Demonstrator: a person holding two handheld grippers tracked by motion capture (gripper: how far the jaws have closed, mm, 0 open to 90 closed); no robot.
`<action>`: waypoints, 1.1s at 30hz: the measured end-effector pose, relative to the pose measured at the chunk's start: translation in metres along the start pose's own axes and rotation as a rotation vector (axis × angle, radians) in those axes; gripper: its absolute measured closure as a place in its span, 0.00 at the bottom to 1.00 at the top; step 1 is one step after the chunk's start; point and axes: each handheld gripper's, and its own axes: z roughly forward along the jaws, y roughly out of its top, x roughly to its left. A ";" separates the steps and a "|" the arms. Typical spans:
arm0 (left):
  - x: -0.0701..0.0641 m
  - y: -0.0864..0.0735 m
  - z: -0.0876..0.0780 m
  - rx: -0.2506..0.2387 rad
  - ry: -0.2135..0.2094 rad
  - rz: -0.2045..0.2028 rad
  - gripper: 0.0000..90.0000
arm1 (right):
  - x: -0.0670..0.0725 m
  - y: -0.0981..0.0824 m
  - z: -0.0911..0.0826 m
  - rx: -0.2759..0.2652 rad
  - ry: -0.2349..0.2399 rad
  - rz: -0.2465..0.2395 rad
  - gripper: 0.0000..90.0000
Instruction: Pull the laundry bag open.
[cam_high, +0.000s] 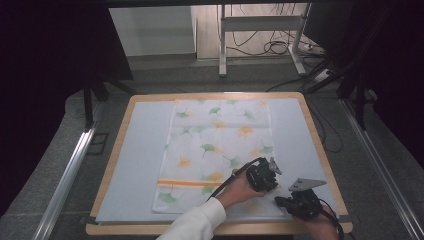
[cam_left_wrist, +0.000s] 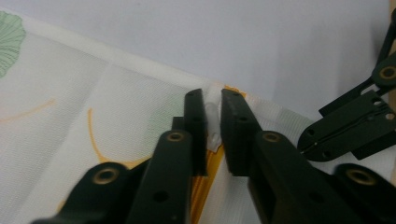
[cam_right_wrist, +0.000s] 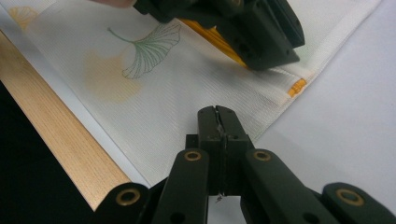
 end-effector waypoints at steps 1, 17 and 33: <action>0.000 0.000 0.000 -0.001 -0.001 -0.003 0.93 | 0.000 0.000 0.000 0.000 0.000 0.000 0.99; -0.001 -0.005 -0.004 -0.014 -0.016 -0.005 0.95 | -0.001 0.000 0.000 0.002 0.004 0.001 0.99; -0.006 0.002 0.000 0.011 -0.024 0.039 0.91 | -0.001 0.000 0.000 -0.001 0.004 0.004 0.99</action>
